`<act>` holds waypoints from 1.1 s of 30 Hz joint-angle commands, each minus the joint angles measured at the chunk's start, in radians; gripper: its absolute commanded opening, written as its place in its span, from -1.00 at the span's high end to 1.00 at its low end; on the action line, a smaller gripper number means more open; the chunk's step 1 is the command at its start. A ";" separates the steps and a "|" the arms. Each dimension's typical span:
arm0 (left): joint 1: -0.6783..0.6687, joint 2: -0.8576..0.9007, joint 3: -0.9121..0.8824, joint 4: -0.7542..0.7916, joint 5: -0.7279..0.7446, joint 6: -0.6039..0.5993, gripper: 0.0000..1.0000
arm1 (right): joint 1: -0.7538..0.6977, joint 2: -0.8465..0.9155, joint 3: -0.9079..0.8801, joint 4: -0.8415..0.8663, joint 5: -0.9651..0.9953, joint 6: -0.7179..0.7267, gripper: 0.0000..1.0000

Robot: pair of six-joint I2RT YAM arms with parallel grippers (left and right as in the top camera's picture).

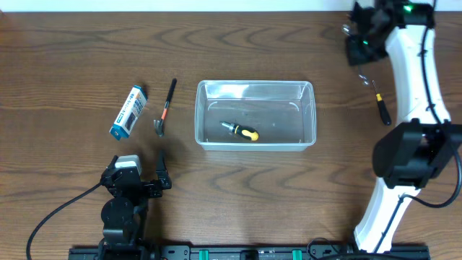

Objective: Pack container
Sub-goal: 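Carry the wrench into the container and open the right gripper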

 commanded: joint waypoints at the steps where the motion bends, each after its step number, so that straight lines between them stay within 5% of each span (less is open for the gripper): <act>1: 0.004 -0.006 -0.023 -0.009 -0.001 0.010 -0.96 | 0.095 -0.014 0.076 -0.024 -0.025 -0.094 0.98; 18: 0.004 -0.006 -0.023 -0.009 -0.001 0.010 -0.96 | 0.498 -0.017 0.095 -0.140 -0.091 -0.392 0.98; 33: 0.004 -0.006 -0.023 -0.009 -0.001 0.010 -0.96 | 0.507 -0.017 -0.241 -0.036 -0.088 -0.482 0.97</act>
